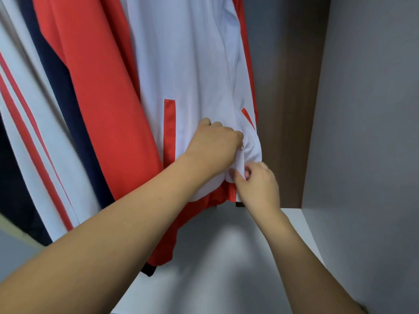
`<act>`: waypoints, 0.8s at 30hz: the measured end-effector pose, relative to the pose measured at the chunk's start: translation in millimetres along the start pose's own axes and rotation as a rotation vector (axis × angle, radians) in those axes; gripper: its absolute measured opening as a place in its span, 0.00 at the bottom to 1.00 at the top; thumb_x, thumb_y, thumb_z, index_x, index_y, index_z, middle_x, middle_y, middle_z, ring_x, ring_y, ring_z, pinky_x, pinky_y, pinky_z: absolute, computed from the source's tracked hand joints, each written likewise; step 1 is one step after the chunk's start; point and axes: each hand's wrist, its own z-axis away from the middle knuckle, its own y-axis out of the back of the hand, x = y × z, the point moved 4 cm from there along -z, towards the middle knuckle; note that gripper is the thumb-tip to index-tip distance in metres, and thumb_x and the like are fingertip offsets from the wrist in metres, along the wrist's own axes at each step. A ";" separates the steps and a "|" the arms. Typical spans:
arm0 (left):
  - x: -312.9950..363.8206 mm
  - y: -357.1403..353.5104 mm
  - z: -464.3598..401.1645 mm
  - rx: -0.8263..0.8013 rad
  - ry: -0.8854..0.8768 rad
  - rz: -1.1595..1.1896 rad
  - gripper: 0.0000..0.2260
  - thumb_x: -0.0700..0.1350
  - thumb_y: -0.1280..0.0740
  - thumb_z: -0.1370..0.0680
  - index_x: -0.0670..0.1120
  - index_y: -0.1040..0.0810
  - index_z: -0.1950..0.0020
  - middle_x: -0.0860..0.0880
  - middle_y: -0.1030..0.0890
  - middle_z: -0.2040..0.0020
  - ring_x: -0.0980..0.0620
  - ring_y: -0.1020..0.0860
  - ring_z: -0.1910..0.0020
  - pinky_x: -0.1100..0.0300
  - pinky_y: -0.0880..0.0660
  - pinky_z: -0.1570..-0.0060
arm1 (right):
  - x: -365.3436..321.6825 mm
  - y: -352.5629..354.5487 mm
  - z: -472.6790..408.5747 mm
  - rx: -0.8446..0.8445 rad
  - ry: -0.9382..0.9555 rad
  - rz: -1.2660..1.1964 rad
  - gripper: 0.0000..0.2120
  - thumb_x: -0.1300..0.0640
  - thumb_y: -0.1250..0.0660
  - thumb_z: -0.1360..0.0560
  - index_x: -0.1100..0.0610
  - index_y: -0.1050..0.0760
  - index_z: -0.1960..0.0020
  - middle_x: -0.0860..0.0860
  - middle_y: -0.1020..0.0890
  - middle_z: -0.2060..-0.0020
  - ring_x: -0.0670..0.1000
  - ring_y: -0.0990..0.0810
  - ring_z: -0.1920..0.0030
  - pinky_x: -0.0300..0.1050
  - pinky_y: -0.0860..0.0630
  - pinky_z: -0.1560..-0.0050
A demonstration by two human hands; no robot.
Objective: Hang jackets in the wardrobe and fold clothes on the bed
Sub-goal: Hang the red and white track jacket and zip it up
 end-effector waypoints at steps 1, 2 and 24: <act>-0.6 3.3 -1.9 -0.004 0.005 -0.004 0.10 0.45 0.43 0.19 0.51 0.23 0.47 0.50 0.24 0.60 0.48 0.36 0.59 0.53 0.43 0.52 | -2.6 -0.1 -4.1 -0.001 -0.003 0.025 0.13 0.50 0.35 0.24 0.56 0.27 0.63 0.52 0.25 0.62 0.57 0.24 0.58 0.48 0.32 0.62; -2.3 7.2 -4.4 -0.004 0.021 -0.012 0.10 0.44 0.44 0.20 0.50 0.23 0.48 0.50 0.25 0.61 0.48 0.37 0.59 0.52 0.41 0.49 | -4.0 0.3 -7.4 -0.016 -0.020 0.053 0.13 0.52 0.36 0.24 0.56 0.29 0.65 0.53 0.26 0.64 0.58 0.25 0.60 0.48 0.33 0.64; -72.1 87.5 -77.5 0.189 0.044 -0.120 0.09 0.40 0.40 0.23 0.49 0.23 0.48 0.48 0.20 0.54 0.45 0.30 0.57 0.52 0.42 0.53 | -68.7 36.4 -82.4 -0.388 -0.002 0.169 0.13 0.48 0.35 0.25 0.52 0.34 0.63 0.49 0.27 0.64 0.52 0.26 0.63 0.44 0.34 0.69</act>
